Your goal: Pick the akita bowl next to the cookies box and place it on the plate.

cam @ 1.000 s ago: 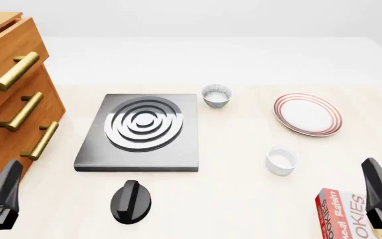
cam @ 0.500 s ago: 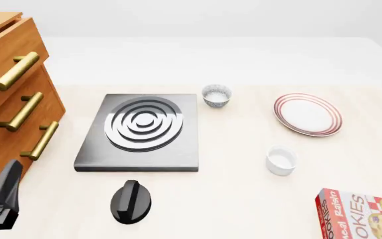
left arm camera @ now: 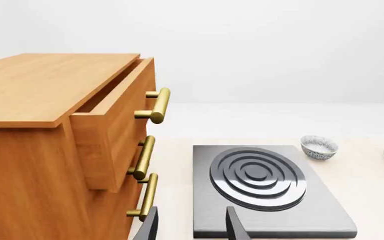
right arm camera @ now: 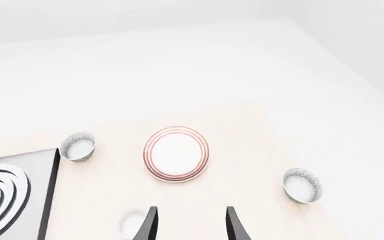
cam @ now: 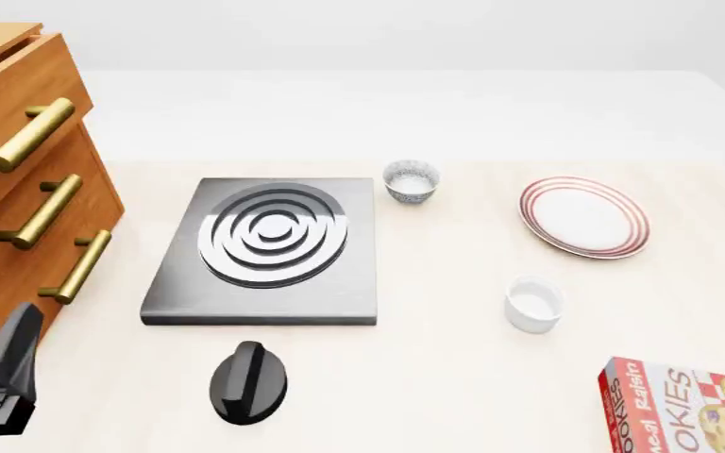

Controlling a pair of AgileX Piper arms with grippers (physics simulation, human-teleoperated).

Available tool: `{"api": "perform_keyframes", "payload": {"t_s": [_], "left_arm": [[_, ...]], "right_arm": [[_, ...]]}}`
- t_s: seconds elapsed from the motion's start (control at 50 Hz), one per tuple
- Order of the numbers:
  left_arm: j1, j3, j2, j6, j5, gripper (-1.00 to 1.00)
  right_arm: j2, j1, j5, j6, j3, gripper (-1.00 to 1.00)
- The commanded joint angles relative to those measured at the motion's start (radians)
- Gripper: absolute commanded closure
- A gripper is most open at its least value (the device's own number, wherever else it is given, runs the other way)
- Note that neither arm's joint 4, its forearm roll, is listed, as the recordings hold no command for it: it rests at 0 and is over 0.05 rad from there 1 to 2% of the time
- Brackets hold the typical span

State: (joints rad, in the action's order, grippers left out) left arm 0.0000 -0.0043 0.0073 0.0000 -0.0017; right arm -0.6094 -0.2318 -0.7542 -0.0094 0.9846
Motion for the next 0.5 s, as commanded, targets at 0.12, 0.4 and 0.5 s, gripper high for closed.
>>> {"api": "perform_keyframes", "payload": {"t_s": [0.12,0.4,0.5], "left_arm": [[0.0,0.0,0.0,0.0,0.0,-1.0],[0.0,0.0,0.0,0.0,0.0,-1.0],[0.0,0.0,0.0,0.0,0.0,-1.0]], "right_arm": [[-0.224,-0.103,-0.075,0.016,0.193,-1.0],[-0.378,-0.208,-0.079,0.024,0.263,-1.0],[-0.419,-0.242,-0.088,0.021,0.293,-1.0]]}}
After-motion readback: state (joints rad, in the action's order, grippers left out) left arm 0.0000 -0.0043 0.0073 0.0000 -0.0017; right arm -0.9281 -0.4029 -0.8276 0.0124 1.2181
